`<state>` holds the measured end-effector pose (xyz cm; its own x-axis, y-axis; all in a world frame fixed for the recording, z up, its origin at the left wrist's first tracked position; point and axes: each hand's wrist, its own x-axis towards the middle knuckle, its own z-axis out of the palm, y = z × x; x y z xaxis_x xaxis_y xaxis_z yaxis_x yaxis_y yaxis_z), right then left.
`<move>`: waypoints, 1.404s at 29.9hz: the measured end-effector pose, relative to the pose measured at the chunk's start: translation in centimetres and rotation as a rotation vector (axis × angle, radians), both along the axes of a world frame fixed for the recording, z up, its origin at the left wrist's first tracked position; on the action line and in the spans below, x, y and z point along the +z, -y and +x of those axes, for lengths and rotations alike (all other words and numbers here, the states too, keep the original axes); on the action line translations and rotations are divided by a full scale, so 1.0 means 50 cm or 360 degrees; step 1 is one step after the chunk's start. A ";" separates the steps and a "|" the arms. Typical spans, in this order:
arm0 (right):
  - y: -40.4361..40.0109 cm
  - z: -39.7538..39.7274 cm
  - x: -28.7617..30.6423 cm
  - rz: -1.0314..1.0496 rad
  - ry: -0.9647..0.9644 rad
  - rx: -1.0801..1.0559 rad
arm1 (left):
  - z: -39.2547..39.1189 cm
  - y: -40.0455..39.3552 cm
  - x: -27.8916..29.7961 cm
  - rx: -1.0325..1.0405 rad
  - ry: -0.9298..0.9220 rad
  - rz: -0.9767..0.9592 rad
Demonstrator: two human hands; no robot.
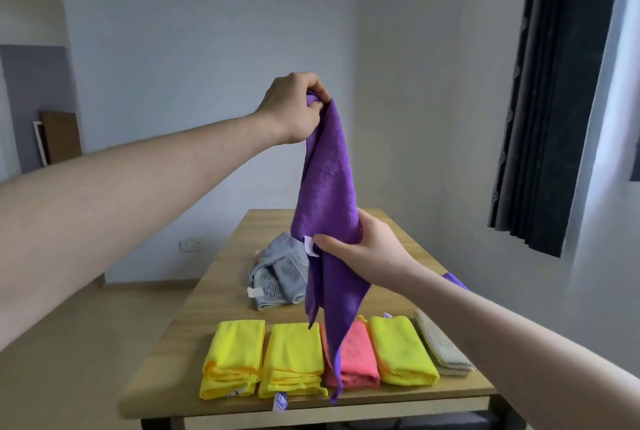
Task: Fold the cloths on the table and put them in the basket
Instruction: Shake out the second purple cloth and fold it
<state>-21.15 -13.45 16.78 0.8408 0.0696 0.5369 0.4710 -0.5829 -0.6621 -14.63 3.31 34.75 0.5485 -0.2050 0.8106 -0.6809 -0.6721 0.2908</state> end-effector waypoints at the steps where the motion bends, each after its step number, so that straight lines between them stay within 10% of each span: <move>1: 0.003 -0.003 0.009 0.0000 0.0028 -0.0046 | -0.009 0.001 0.007 0.0012 -0.0022 0.0010; 11: 0.098 0.027 0.065 0.0278 -0.0093 -0.0292 | -0.039 -0.053 -0.007 0.0137 -0.0363 0.0299; 22: 0.141 -0.004 0.058 -0.0113 -0.0144 -0.0427 | -0.050 -0.061 -0.085 -0.0135 -0.0884 0.0152; 42: 0.052 -0.069 0.067 -0.0140 -0.0111 -0.0103 | -0.114 0.018 -0.065 -0.0384 -0.0702 0.0130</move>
